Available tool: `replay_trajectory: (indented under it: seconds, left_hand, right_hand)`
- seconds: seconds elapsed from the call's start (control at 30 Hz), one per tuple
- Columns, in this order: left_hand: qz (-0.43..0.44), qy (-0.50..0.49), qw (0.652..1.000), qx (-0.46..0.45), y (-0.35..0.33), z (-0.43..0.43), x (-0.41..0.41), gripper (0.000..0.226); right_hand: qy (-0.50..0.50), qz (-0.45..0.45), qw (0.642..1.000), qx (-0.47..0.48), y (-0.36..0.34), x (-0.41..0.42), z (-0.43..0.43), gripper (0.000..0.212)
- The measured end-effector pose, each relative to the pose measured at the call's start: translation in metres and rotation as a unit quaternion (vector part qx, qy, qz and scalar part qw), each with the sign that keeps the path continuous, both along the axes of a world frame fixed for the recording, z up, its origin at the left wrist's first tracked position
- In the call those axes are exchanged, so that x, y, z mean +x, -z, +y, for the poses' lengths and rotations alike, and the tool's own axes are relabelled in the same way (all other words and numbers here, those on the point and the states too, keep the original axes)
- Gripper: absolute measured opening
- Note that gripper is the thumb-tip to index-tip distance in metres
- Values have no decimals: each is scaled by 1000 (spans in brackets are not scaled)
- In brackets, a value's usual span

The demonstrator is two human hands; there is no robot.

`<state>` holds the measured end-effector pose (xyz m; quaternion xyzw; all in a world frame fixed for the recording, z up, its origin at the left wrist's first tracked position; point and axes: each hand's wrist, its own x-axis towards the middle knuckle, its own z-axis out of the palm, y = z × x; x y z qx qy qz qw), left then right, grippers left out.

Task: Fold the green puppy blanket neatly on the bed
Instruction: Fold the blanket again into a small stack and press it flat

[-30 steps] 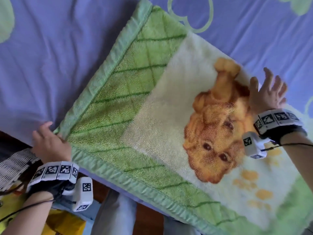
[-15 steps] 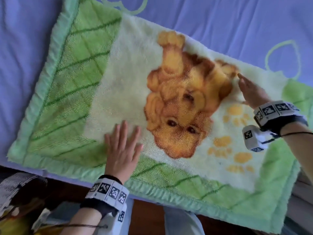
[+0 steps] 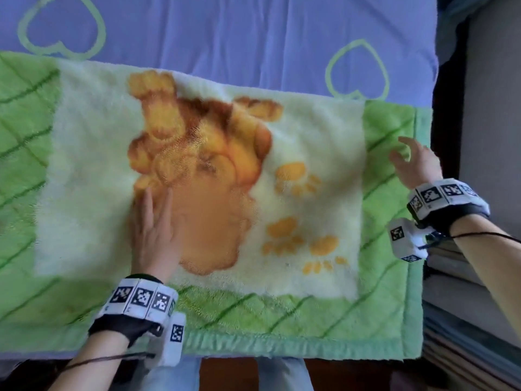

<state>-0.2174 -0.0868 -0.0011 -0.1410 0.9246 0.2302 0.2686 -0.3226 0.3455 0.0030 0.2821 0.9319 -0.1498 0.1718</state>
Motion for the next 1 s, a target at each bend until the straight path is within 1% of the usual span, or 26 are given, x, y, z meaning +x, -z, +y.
replay_trajectory:
  seconds: [0.07,0.1,0.2,0.3,0.4,0.47,0.6,0.67,0.77,0.8,0.9,1.0]
  left_hand:
    - [66,14,997,30,-8,19,-32,66]
    - [98,20,994,36,-9,28,-48,60]
    - [195,44,980,17,-9,51,-103,45]
    - [265,88,960,17,-3,69,-153,34]
    - [273,149,950,-9,9,79,-190,27]
    - [267,172,948,-24,17,84,-207,23]
    - [222,171,960,6,34,100,-225,15]
    - [185,188,964,21,42,108,-227,21]
    - [172,204,964,0,51,111,-231,37]
    - [177,208,962,-12,53,111,-232,38]
    - [181,226,955,-57,57,114,-235,24]
    - [201,203,957,-54,51,116,-243,21]
  right_hand:
    - [27,4,1000,-6,3,-2,15,49]
    - [38,3,999,-10,5,-4,22,50]
    - [64,9,997,-29,17,-10,39,54]
    - [128,24,991,-40,31,-15,53,63]
    - [190,41,978,-70,40,-17,67,68]
    - [209,73,971,-87,42,-19,75,64]
    - [177,166,969,-56,41,-27,96,46]
    - [175,196,964,-38,39,-32,110,42]
    - [180,184,966,-36,45,-36,114,40]
    - [188,172,966,-40,49,-37,111,40]
    - [199,139,969,-57,60,-37,101,43]
    - [196,124,969,-87,60,-31,103,49]
